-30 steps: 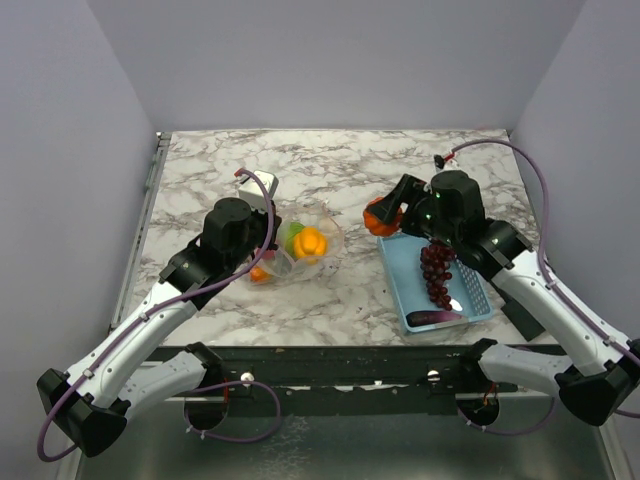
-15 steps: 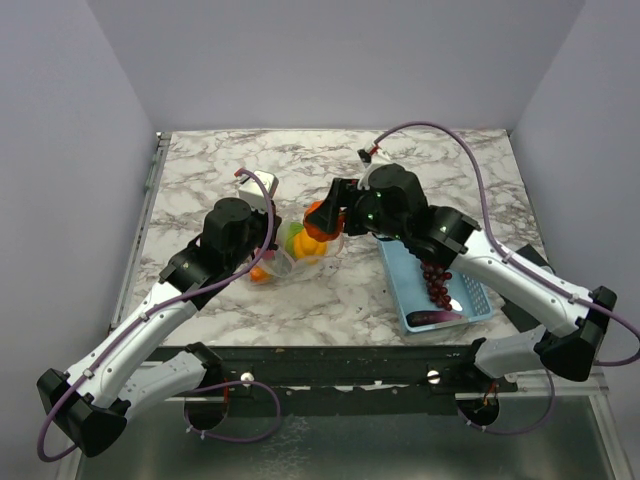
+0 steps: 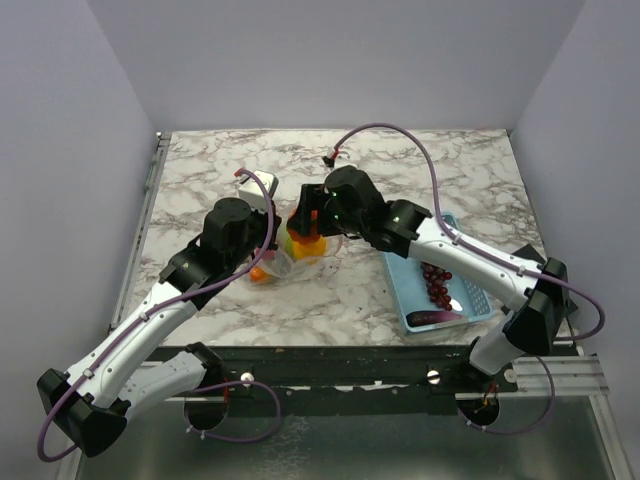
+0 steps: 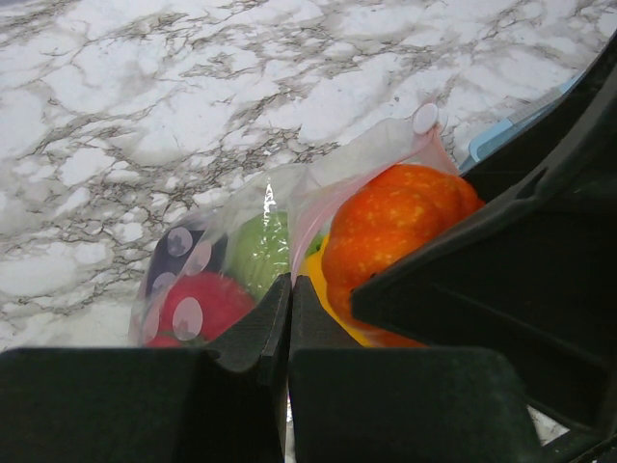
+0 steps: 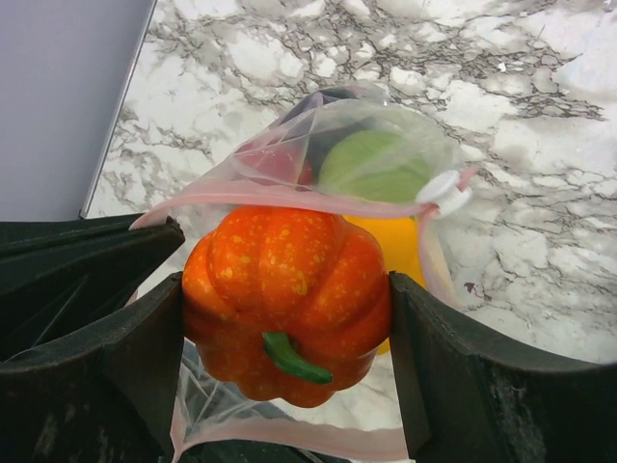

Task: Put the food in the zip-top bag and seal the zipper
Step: Place the fake vegetable in the zipper food storage bag.

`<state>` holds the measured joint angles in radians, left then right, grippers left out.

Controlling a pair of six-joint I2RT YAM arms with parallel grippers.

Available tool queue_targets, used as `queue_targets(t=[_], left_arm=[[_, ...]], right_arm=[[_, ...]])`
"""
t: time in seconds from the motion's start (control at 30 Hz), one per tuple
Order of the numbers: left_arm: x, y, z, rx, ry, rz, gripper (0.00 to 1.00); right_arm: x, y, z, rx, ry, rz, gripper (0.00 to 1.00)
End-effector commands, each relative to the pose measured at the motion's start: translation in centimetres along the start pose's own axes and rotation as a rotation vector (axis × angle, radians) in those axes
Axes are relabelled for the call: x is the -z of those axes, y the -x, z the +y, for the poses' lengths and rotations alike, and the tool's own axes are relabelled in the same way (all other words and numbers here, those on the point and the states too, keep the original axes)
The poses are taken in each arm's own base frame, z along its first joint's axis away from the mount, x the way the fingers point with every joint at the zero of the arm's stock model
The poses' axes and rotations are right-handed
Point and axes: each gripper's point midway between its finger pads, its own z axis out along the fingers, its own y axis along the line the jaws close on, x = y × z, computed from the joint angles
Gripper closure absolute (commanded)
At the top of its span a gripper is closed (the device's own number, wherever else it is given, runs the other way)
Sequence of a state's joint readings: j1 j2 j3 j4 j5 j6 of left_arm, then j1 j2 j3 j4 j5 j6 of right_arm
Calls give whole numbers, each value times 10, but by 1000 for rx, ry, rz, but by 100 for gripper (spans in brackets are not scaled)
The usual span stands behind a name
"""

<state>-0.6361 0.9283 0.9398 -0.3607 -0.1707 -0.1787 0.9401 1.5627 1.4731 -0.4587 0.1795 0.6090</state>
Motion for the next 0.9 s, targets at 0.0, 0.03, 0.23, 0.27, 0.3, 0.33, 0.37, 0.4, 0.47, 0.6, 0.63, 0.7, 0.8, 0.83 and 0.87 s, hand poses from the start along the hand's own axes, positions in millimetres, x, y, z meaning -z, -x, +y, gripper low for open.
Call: queue_targets(t=[0.0,0.03,0.23,0.27,0.3,0.33,0.37,0.4,0.47,0.6,0.63,0.7,0.8,0.83,0.87], left_arm=[[0,-3,-2,4,-16,7,100],[-1,-3,-2,5,-17,8,100],[0,-3,-3,4,-18,6,100],[0,-3,-3,5,-18,7,100],[0,-3,-3,5,-19,6,100],[0,-2,-3,4,-19,6,100],[0,-3,-3,5,-19,6,100],[0,-3,-3,5,-18,6,100],[0,-2,-3,6,-18,4,100],[0,-2,-3,5,-19,5,100],[0,-2,-3,6,-19,4,100],[0,-2,-3,4,-19,5,100],[0,-3,-3,4,-19,7,100],[0,-3,-3,6,-19,7,100],[0,-3,-3,6,-19,6,100]], right_arm=[[-12,-3,10,51,-21,-3,99],[-15,-7,12,58,-24,5,99],[-26,-28,12,94,-53,57,87],[-27,-30,13,100,-51,61,81],[-27,-32,15,106,-48,67,73],[-26,-33,17,109,-42,69,65],[-26,-34,18,113,-36,73,57],[-25,-35,19,115,-33,75,47],[-22,-35,20,114,-26,73,31],[-14,-32,22,104,-8,65,12],[-12,-31,23,101,-3,63,9],[-7,-29,23,95,3,57,2],[0,-26,24,86,9,48,0],[2,-25,23,83,9,44,0],[6,-24,23,81,14,39,0]])
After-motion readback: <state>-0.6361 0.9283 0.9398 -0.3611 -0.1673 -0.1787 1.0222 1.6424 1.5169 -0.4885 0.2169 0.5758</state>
